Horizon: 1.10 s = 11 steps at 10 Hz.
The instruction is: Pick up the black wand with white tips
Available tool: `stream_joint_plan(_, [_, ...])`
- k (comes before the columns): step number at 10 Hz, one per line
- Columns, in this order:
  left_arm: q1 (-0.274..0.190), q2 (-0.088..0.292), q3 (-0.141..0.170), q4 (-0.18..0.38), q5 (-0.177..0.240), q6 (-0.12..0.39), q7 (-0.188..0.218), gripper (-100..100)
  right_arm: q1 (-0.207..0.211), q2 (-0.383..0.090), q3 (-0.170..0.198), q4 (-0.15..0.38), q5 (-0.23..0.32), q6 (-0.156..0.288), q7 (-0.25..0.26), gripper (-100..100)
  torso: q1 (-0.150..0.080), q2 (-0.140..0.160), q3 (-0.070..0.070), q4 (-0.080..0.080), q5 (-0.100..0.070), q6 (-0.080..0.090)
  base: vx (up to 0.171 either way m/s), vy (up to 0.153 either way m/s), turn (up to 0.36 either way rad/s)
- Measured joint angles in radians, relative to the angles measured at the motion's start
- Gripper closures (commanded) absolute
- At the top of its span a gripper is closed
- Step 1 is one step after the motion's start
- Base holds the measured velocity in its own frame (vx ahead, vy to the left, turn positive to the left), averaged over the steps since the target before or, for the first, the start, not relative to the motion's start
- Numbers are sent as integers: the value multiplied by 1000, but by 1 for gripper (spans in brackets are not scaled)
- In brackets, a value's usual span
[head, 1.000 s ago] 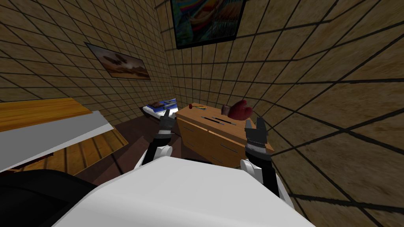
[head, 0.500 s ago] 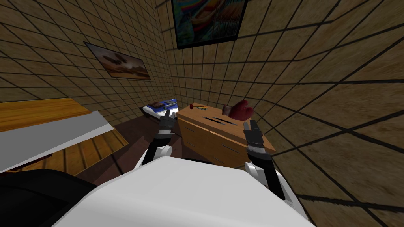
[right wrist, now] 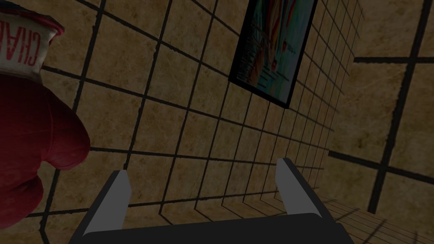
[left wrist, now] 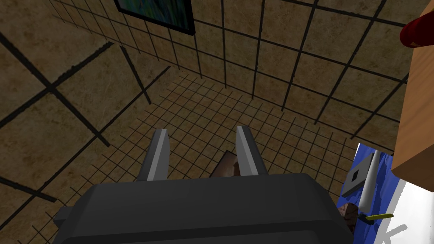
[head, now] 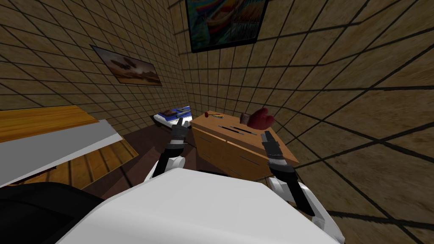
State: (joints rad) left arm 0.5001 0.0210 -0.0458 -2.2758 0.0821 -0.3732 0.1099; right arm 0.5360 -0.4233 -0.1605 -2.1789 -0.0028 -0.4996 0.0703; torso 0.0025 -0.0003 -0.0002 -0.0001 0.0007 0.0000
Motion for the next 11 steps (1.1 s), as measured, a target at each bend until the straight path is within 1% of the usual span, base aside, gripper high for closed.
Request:
stream_joint_plan(1, [0, 0, 0, 0, 0, 0, 0, 0, 11, -29, -8, 18, 7, -3, -4, -100, 0, 0, 0, 0, 0, 0, 5, 45, -2])
stream_joint_plan(3, [0, 0, 0, 0, 0, 0, 0, 0, 11, -86, -16, 50, 20, 4, -10, -100, 1, -1, 0, 0, 0, 0, 7, 52, 7])
stream_joint_plan(4, [0, 0, 0, 0, 0, 0, 0, 0, 17, -116, -21, 62, 23, 3, -12, -100, 0, 0, 0, 0, 0, 0, -2, 18, -4])
stream_joint_plan(5, [0, 0, 0, 0, 0, 0, 0, 0, 21, -135, -25, 67, 23, -1, -15, -100, -1, 0, 0, 0, 0, 0, 4, 40, 18])
stream_joint_plan(6, [0, 0, 0, 0, 0, 0, 0, 0, 22, -165, -31, 96, 30, -6, -19, -100, 0, 0, 0, 0, 0, 0, 5, 44, 5])
stream_joint_plan(7, [0, 0, 0, 0, 0, 0, 0, 0, 30, -195, -36, 104, 34, -8, -22, -100, 0, 0, 0, 0, 0, 0, 6, 62, 24])
stream_joint_plan(8, [0, 0, 0, 0, 0, 0, 0, 0, 39, -227, -45, 128, 41, -12, -27, -100, 1, 0, 0, 0, 0, 0, 7, 56, 5])
stream_joint_plan(9, [0, 0, 0, 0, 0, 0, 0, 0, 46, -256, -49, 137, 46, -13, -29, -100, 1, 0, 0, 0, 0, 0, 6, 23, -5])
stream_joint_plan(10, [0, 0, 0, 0, 0, 0, 0, 0, 46, -275, -50, 139, 48, -11, -30, -100, -1, 0, 0, 0, 0, 0, 12, 45, 27])
stream_joint_plan(11, [0, 0, 0, 0, 0, 0, 0, 0, 50, -305, -55, 161, 55, -11, -33, -100, 0, -1, 0, 0, 0, 0, 11, 53, 14])
